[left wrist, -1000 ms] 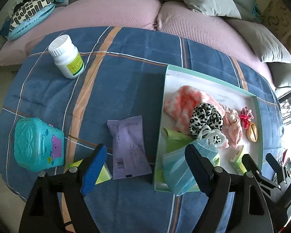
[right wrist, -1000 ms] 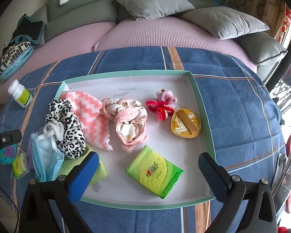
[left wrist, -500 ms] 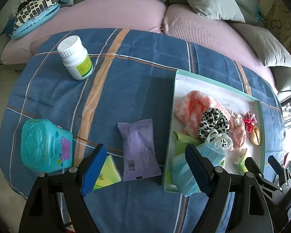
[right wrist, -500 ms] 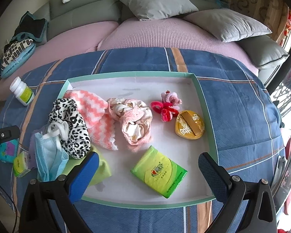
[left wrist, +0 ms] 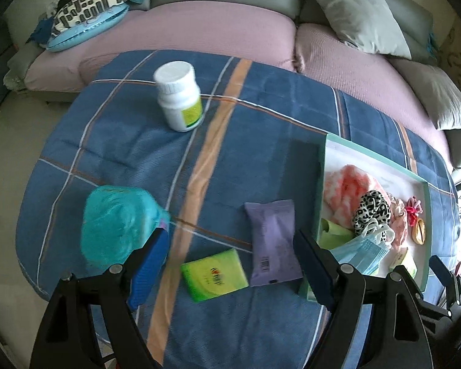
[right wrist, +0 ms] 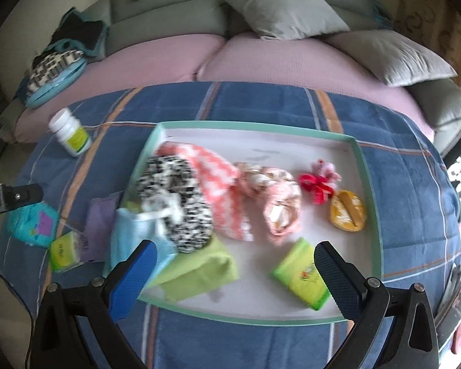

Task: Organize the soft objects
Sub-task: 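Withdraw both open grippers from the tray back toward the remaining items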

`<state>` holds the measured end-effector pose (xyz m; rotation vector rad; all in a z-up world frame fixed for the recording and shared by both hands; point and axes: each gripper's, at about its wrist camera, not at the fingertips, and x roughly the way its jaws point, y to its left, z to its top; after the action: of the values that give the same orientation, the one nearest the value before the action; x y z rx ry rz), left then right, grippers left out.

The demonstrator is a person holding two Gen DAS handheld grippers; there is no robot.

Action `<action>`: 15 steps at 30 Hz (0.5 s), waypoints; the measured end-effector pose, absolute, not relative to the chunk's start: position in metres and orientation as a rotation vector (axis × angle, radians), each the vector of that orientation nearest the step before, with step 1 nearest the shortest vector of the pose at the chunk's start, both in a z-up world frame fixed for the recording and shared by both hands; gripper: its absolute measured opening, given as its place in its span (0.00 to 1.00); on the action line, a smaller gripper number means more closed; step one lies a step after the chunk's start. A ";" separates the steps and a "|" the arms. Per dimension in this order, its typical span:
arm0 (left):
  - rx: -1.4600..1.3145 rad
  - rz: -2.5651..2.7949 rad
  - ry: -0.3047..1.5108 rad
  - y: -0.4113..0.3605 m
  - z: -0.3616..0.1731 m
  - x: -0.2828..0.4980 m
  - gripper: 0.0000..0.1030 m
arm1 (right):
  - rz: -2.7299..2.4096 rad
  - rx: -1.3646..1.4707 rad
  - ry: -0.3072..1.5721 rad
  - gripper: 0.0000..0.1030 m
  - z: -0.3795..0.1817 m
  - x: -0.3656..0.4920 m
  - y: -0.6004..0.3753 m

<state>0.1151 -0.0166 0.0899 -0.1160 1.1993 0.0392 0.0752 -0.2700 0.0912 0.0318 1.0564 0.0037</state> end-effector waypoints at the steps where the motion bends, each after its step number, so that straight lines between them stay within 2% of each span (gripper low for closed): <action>1: -0.117 0.043 1.199 -0.015 0.090 0.114 0.81 | 0.022 0.030 1.056 1.00 0.093 0.075 -0.265; 15: -0.168 0.073 1.197 0.006 0.091 0.084 0.81 | 0.129 -0.026 1.072 1.00 0.101 0.060 -0.217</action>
<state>0.0837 0.0065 0.0915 -0.1683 1.1974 0.0726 0.0597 -0.2174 0.1010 -0.0257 1.0720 0.1293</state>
